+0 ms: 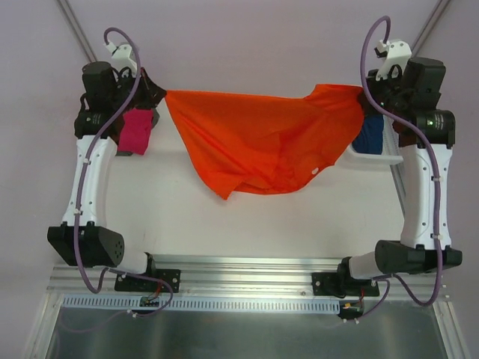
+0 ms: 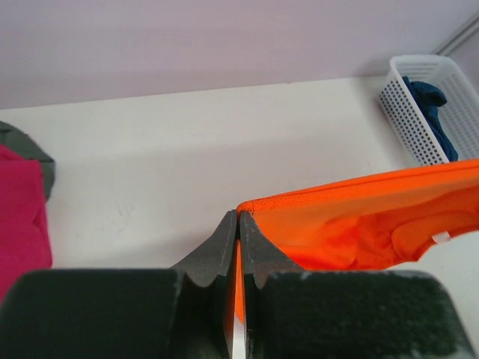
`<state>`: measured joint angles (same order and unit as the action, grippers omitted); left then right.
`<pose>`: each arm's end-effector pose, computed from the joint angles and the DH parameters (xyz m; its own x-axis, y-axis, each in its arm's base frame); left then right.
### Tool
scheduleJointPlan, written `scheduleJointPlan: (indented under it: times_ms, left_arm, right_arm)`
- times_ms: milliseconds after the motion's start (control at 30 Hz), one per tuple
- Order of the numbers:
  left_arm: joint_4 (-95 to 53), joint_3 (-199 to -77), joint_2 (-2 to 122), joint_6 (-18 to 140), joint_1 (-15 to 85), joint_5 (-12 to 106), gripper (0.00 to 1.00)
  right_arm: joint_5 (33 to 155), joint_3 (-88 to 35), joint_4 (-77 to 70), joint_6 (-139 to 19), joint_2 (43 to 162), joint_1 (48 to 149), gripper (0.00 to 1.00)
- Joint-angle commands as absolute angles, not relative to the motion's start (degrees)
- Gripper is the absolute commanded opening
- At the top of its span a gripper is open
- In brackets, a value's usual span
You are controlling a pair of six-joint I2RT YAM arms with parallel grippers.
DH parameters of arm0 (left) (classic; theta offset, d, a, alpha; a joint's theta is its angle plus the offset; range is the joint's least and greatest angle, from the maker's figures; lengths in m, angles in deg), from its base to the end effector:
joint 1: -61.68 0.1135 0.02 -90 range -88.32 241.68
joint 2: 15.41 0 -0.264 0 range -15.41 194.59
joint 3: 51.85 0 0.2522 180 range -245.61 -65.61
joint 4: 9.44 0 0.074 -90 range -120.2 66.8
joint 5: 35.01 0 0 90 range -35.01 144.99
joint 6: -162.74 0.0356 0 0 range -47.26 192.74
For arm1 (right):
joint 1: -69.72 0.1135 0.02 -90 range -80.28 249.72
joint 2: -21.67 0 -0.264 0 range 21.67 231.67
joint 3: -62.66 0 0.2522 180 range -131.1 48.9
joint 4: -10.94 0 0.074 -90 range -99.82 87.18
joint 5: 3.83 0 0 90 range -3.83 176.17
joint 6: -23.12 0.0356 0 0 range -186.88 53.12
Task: Fold and stack the t-shirts
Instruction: Flatten the tshirt out
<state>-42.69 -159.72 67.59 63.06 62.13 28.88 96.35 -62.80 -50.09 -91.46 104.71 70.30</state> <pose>0.3216 -0.0131 0.4662 -0.2157 -0.1527 -0.9645 0.3977 0.8883 -0.2296 0.2774 0.0091 0.5109 -0.2164 -0.4116 -0.8853 -0.2941 0.8921 -0.3429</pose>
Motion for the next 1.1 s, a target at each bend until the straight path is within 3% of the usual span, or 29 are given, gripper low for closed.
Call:
scheduleJointPlan:
  times_ms: [0,700,1067]
  left_arm:
    - [-42.5,-159.5,62.2,64.1,65.5,30.1,0.00]
    - [-43.2,-159.8,40.0,62.2,73.7,22.8,0.00]
    - [-43.5,-164.5,32.5,61.3,77.8,23.5,0.00]
  right_arm:
    - [97.2,-63.6,-44.5,-89.9,99.8,70.0,0.01]
    - [103.8,-53.9,-43.5,-86.2,71.9,70.0,0.01]
    - [102.1,-58.1,-40.1,-84.4,64.7,70.0,0.01]
